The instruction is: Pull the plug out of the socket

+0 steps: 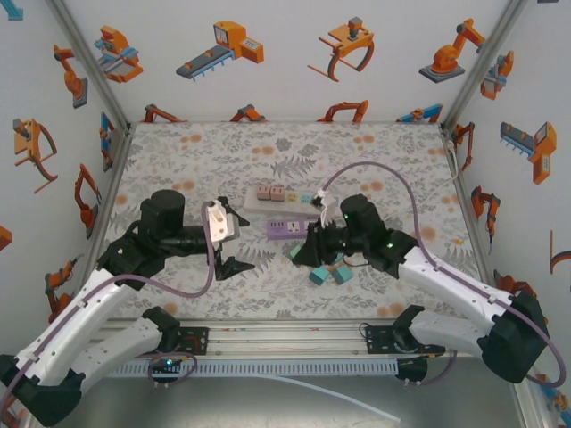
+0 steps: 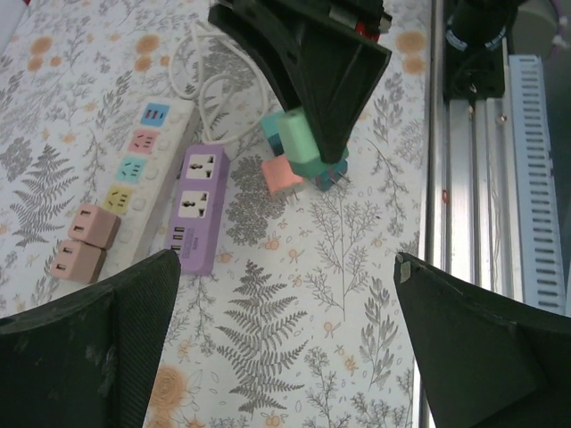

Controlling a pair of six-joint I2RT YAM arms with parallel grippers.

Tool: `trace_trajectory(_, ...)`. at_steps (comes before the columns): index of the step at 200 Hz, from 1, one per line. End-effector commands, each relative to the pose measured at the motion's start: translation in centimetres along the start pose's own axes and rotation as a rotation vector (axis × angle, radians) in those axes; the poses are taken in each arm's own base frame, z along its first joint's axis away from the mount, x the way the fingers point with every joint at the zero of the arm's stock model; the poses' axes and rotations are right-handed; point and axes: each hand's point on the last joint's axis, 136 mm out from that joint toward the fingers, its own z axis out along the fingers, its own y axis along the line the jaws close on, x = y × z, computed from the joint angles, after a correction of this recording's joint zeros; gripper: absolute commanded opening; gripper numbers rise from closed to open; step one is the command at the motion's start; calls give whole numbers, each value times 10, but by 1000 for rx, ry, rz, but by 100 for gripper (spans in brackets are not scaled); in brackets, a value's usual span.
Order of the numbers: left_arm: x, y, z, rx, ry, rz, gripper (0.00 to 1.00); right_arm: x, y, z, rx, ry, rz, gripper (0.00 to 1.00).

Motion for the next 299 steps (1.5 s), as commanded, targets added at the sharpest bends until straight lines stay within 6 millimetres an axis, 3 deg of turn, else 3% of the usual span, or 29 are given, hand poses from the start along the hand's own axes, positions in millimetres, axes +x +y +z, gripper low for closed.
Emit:
trace_trajectory(1, 8, -19, -2, 80, 11, 79, 97, 40, -16, 14, 72, 90, 90, 0)
trace_trajectory(51, 14, -27, 3, 136, 31, 69, 97, 102, -40, 45, 212, 195, 70, 0)
trace_trajectory(80, 17, -26, 5, 142, 40, 63, 97, 115, -58, 54, 297, 200, 53, 5)
trace_trajectory(159, 20, -24, 8, 133, 59, 45, 97, 126, -76, 51, 382, 193, 61, 36)
trace_trajectory(228, 25, -24, 12, 146, 71, 32, 97, 126, -74, 41, 378, 163, 66, 45)
trace_trajectory(266, 26, -23, 12, 138, 73, 34, 97, 117, -69, 37, 379, 142, 67, 47)
trace_trajectory(279, 27, -22, 12, 130, 74, 36, 97, 113, -68, 33, 384, 132, 57, 53)
trace_trajectory(299, 28, -20, 13, 116, 69, 38, 97, 107, -66, 26, 393, 114, 21, 55)
